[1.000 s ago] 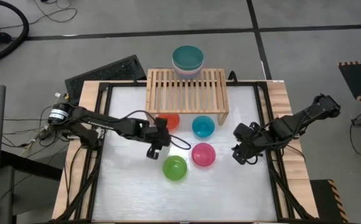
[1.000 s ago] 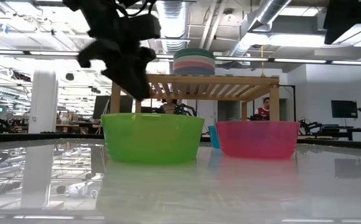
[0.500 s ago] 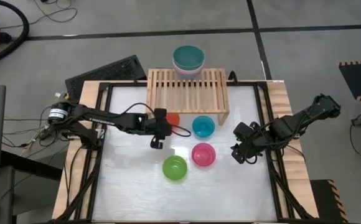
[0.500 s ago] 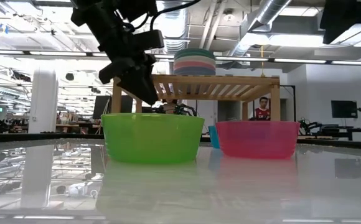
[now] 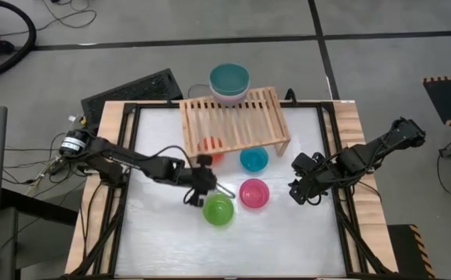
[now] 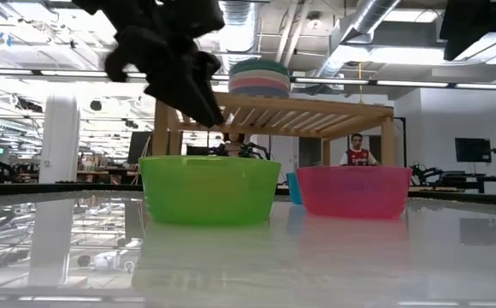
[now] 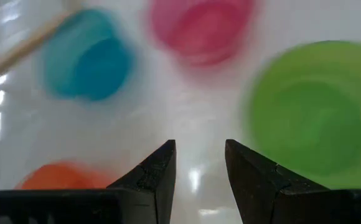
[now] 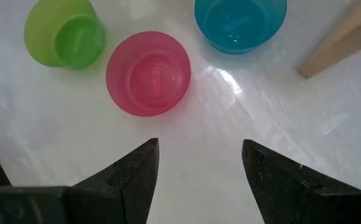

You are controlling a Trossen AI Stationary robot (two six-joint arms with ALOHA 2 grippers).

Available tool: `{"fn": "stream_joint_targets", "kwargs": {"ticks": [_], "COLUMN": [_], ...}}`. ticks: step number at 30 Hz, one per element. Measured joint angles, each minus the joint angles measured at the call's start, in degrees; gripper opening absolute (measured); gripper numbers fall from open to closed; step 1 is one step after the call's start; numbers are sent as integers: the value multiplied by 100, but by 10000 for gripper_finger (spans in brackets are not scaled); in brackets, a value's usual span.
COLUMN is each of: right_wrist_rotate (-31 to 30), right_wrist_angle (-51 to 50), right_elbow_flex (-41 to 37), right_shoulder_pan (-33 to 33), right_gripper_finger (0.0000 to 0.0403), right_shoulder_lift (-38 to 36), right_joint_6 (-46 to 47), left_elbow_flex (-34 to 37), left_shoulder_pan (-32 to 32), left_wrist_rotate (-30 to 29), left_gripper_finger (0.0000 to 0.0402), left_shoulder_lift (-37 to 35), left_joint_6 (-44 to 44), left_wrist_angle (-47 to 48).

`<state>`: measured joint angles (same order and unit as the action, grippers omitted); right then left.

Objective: Place and stack bowls onto a shelf
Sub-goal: Put the orange bowl on the shelf

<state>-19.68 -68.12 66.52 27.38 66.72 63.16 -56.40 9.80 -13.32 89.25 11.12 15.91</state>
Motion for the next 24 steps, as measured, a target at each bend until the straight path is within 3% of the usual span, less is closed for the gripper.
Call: {"fn": "stream_joint_targets", "kwargs": {"ticks": [6, 18, 24], "right_wrist_rotate": [-44, -44, -85], "right_wrist_angle": [-4, 4, 16], "right_elbow_flex": [0, 0, 0], "right_shoulder_pan": [0, 0, 48], "right_gripper_finger": [255, 255, 255], "right_shoulder_lift": [0, 0, 2], "right_joint_6": [-77, -171, -168], "left_elbow_flex": [2, -8, -7], "left_shoulder_pan": [-193, -1124, -1045], "left_wrist_rotate": [-457, -368, -994], "left_gripper_finger": [124, 124, 124], "left_shoulder_lift": [3, -13, -335], "left_joint_6": [56, 473, 603], "left_wrist_angle": [388, 387, 430]}}
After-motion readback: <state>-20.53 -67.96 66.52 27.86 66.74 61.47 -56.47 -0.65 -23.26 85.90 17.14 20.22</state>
